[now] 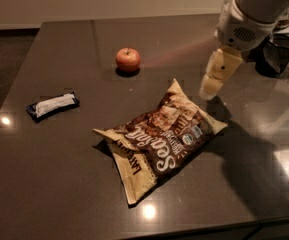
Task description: Move apple near brown chip bag
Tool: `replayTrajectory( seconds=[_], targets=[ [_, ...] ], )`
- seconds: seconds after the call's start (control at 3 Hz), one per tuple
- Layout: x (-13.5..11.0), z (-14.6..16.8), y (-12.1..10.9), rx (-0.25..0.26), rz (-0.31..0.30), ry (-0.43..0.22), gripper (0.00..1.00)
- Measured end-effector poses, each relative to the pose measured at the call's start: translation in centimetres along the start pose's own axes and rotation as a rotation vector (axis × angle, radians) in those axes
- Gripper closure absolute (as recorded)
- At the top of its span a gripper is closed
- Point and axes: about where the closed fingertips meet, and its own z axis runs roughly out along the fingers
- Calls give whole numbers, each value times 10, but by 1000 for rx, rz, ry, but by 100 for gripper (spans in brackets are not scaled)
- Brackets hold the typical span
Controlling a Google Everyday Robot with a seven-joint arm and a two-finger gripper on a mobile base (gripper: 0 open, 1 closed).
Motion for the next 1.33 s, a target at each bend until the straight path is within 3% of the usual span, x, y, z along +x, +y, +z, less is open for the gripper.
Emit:
replayTrajectory(
  seconds=[0.67, 1.33],
  targets=[
    [-62, 47, -44, -57, 46, -105, 0],
    [-106, 90, -72, -43, 109, -165, 0]
  ],
)
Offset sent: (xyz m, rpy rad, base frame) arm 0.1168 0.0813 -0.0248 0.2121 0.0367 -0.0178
